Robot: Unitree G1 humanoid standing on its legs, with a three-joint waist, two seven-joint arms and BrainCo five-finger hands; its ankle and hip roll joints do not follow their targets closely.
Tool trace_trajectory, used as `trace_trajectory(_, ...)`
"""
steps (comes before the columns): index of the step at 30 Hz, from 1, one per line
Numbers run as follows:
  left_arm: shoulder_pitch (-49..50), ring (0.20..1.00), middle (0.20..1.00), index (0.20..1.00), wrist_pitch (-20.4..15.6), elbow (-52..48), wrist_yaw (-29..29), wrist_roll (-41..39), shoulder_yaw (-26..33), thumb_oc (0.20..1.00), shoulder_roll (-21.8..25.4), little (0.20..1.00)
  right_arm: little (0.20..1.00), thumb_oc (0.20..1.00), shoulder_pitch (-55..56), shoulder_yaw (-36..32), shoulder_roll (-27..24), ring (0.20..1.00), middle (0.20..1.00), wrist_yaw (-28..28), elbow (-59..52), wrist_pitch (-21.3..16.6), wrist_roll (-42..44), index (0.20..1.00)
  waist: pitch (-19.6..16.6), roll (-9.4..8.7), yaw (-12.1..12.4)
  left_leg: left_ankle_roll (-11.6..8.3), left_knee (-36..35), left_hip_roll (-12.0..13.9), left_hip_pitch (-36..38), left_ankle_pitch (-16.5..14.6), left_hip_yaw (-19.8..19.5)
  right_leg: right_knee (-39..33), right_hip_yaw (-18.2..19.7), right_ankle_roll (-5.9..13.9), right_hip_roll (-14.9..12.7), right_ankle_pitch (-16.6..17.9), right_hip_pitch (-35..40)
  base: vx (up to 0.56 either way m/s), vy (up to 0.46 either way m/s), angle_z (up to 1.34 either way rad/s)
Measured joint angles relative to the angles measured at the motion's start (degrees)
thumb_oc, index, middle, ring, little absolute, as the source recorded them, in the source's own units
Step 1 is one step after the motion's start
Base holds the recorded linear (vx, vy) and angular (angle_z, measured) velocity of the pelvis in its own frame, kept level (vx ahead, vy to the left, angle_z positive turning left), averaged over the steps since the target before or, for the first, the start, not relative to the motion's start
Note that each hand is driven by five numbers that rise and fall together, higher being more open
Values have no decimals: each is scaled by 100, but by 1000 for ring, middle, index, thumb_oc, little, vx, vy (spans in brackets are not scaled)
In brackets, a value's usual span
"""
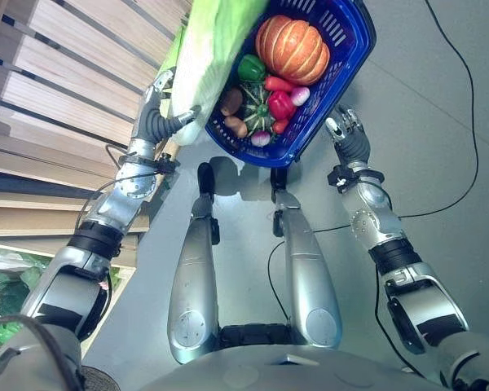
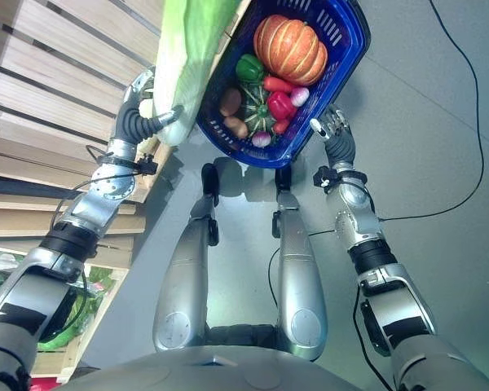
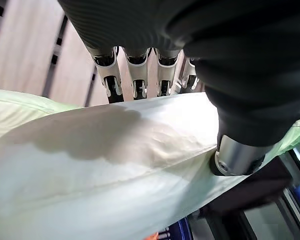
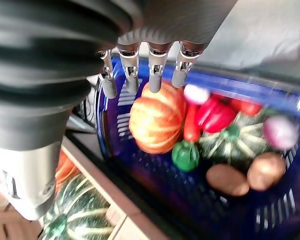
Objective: Pick up fruits and vegetables into the basket
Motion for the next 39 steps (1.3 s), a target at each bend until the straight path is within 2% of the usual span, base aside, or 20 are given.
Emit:
trace_trajectory(10, -60, 200, 200, 200, 5, -506, -56, 419, -304, 200, 138, 200, 1000, 1000, 31, 307, -14, 1000, 1000, 165, -668, 74, 92, 1000, 1, 2, 13, -1, -15, 5, 13, 3, 6, -25, -9, -23, 2, 17, 10, -1, -1, -1)
trace_trajectory(23, -118, 200, 200, 200, 6, -780, -704, 435, -783, 200, 142, 200, 1000, 1000, 1, 530, -163, 1000, 1000, 299, -1184, 171, 220, 1000, 1, 2, -4, -2, -40, 17, 17, 2, 9, -60, -19, 6, 8, -2, 23, 0, 0, 0)
trace_trajectory(29, -184, 200, 200, 200, 6, -781, -916, 339, -849, 200, 142, 200, 1000, 1000, 5, 672, -227, 1000, 1000, 330, -1196, 182, 535, 1000, 1, 2, 7, -2, -87, 20, 11, 4, 9, -113, -27, 5, 9, 0, 23, 0, 0, 0)
trace_trajectory(39, -340, 200, 200, 200, 6, -786, -1038, 201, -1001, 200, 142, 200, 1000, 1000, 0, 734, -300, 1000, 1000, 752, -1321, 215, 1213, 1000, 0, 0, 22, 0, -112, 23, 23, 6, -3, -141, -54, -25, 8, 22, 48, 0, 0, 0)
